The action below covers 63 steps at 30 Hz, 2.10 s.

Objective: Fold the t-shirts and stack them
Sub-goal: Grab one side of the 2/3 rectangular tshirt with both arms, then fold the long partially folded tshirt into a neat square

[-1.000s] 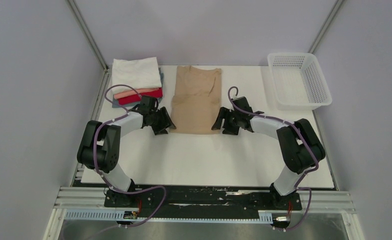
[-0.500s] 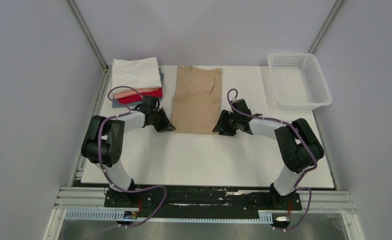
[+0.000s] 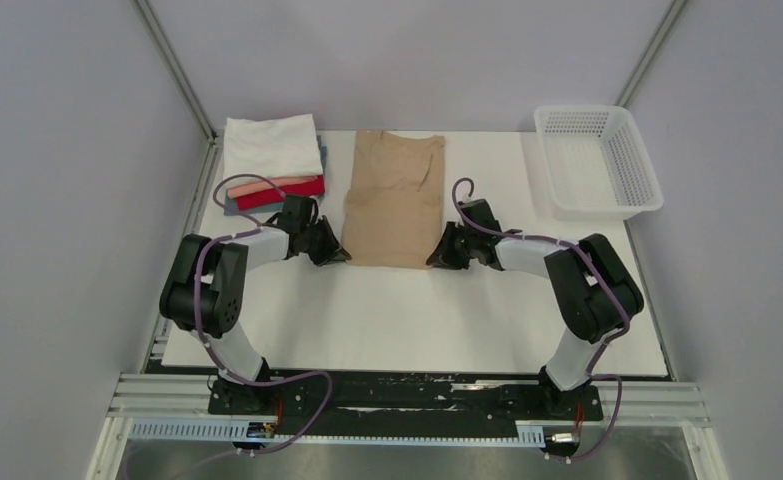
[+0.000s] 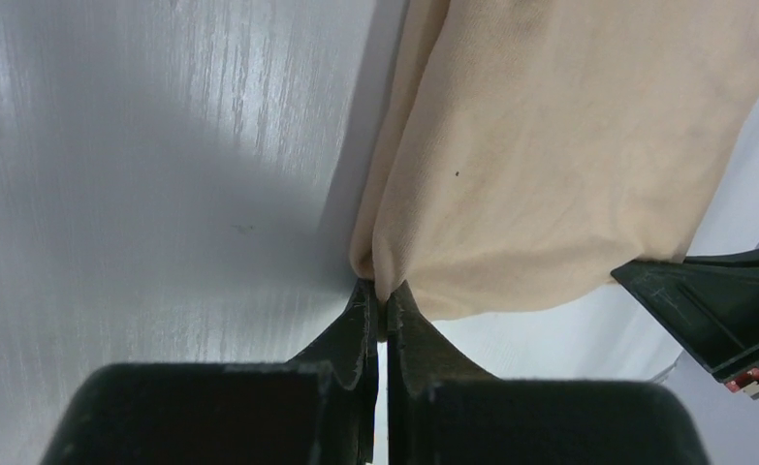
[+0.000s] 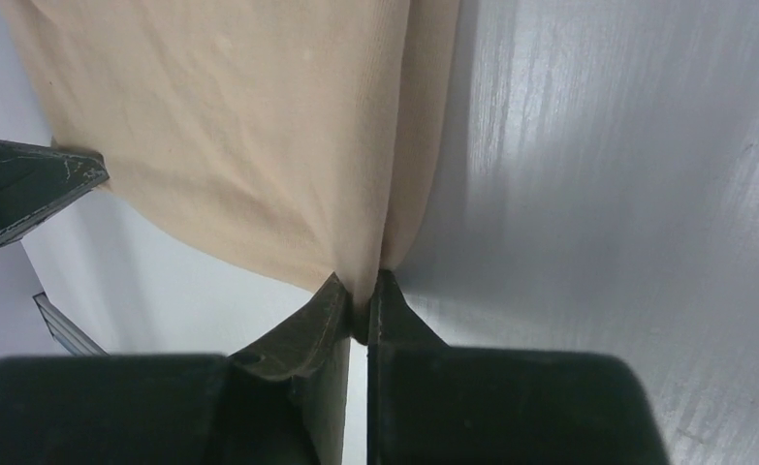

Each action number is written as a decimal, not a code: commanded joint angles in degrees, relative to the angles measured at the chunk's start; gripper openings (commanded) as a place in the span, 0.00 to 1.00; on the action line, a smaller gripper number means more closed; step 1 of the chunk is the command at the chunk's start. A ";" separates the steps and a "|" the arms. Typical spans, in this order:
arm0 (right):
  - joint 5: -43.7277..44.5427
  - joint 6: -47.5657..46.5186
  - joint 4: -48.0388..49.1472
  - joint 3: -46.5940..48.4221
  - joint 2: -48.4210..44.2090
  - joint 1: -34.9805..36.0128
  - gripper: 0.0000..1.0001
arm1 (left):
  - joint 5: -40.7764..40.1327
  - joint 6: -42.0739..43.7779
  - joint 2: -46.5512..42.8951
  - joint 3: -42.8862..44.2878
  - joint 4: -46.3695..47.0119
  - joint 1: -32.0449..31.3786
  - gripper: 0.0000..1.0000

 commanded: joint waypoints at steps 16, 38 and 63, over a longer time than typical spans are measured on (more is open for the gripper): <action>-22.67 -11.13 -21.07 -10.51 -26.68 7.86 0.02 | -2.42 1.84 -47.94 -21.77 -17.29 -9.05 0.00; -26.68 -16.26 -29.39 6.47 -31.46 -3.46 0.02 | -10.43 1.46 -48.35 -4.18 -15.73 -7.18 0.00; -36.65 -13.91 -19.16 23.99 -1.46 -16.20 0.00 | -9.36 -0.15 -11.79 18.42 -8.10 1.47 0.00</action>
